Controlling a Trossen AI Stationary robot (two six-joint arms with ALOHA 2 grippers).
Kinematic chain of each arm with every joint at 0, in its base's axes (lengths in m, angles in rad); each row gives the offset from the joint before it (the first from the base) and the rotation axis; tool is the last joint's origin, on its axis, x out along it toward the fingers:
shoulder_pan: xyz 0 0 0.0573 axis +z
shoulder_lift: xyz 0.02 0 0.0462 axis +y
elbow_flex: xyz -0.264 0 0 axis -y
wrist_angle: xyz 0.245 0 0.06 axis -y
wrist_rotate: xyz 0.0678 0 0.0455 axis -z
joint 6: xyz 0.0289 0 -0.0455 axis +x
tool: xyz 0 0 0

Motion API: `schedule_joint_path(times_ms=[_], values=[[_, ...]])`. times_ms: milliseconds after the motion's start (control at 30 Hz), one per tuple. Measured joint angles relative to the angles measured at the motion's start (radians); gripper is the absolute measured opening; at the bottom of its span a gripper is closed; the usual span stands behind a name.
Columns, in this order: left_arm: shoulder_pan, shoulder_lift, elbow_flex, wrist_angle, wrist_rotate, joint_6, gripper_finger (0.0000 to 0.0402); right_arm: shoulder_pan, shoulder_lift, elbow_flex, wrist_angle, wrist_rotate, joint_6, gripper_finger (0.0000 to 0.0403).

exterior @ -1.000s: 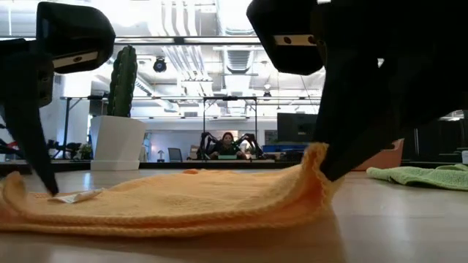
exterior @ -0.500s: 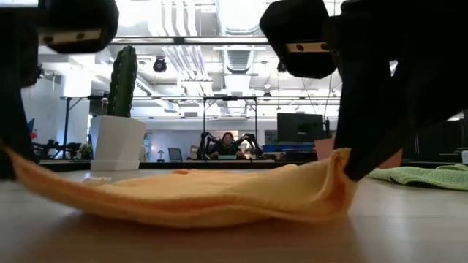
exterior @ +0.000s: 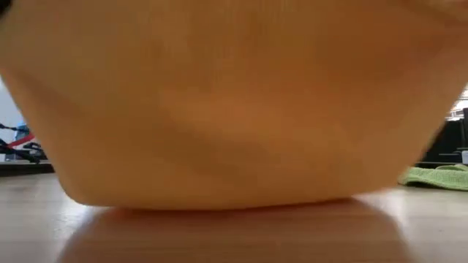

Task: Roll microfiber towels into tight, uniform cylinder then place into a basket
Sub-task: Fold the orange microfiber cloth

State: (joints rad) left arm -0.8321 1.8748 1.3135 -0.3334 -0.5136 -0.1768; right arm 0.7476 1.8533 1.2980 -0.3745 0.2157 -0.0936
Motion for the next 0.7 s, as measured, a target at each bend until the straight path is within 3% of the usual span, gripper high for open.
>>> schedule_joint_path(times_ms=[400,700], values=[[0.042,-0.003,0.021,-0.065,-0.243,0.087,0.0000,-0.009,-0.022,-0.036,-0.131,0.167,0.041,0.0009],[0.137,0.000,-0.045,-0.078,-0.259,0.085,0.0000,-0.070,-0.028,-0.147,-0.094,0.210,0.042,0.0009]])
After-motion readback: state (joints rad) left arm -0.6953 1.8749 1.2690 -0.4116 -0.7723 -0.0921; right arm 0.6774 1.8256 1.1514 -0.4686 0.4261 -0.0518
